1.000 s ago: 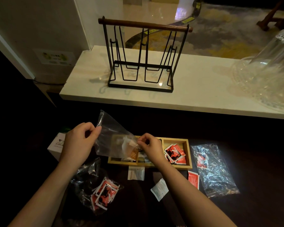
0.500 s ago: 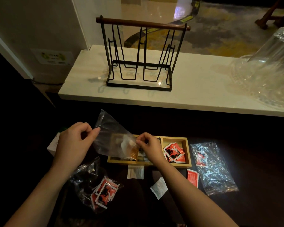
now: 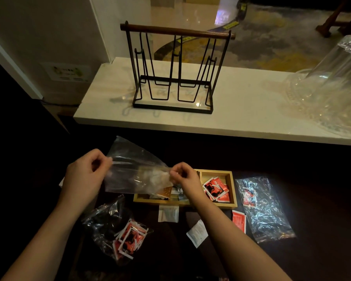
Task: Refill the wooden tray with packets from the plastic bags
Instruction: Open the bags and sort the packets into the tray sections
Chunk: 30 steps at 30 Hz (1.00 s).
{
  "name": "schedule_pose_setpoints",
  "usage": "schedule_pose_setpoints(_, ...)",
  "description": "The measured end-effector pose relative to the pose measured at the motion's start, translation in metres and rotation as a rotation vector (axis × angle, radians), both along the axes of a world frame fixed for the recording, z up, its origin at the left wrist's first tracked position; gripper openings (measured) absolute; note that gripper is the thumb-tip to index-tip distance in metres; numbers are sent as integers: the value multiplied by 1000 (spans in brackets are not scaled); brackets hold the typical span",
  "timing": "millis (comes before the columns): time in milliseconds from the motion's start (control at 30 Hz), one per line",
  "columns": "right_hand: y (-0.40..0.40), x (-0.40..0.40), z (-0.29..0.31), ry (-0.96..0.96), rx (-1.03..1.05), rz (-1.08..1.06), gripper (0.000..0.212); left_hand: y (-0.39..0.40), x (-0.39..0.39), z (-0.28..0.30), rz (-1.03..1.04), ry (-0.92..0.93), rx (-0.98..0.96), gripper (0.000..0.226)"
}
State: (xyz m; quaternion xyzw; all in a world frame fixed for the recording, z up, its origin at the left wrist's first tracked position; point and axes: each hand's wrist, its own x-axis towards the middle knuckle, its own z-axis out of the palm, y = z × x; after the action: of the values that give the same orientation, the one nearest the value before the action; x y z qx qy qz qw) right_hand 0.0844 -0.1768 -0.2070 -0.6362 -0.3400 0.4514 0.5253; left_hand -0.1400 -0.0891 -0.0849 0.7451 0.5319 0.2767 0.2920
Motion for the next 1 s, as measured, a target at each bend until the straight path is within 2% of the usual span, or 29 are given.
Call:
schedule_pose_setpoints(33,-1,1,2,202,3,18,3,2,-5,-3,-9,-84,-94,26)
schedule_pose_setpoints(67,-2,0,5,421,-3,30,9,2,-8,-5,-17,-181,-187,25)
schedule_pose_setpoints(133,-1,-3,11,729,-74,55,38,-1,-8,-6,-22,-383,-355,22)
schedule_pose_setpoints(200,1,-9,17,799,-156,97,58,-6,-4,-5,-22,-562,-474,12)
schedule_pose_setpoints(233,1,-13,19,811,-181,127,61,-9,-2,-5,-27,-630,-522,12)
schedule_pose_setpoints(333,1,-20,25,874,-218,180,53,-16,-3,-6,-38,-794,-632,13)
schedule_pose_setpoints(433,-1,-24,26,858,-281,181,51,-21,-8,-10,-42,-915,-745,26)
schedule_pose_setpoints(533,-3,-23,23,928,-328,223,67,-29,-8,-12,-51,-938,-817,27)
schedule_pose_setpoints(567,-4,-21,23,919,-314,254,66,-31,-7,-13,-46,-941,-832,26)
schedule_pose_setpoints(633,-7,-17,21,891,-248,287,52,-33,-5,-14,-53,-937,-846,23)
schedule_pose_setpoints(700,-11,-13,23,906,-214,211,37,-32,-1,-16,-54,-906,-833,23)
schedule_pose_setpoints(733,-13,-10,22,868,-203,143,31,-32,0,-19,-43,-888,-822,23)
schedule_pose_setpoints(867,-24,10,12,488,-204,-30,26,-31,8,-33,39,-723,-736,20)
schedule_pose_setpoints(1000,-42,25,6,378,-192,-125,16,-38,21,-45,1,-562,-698,17)
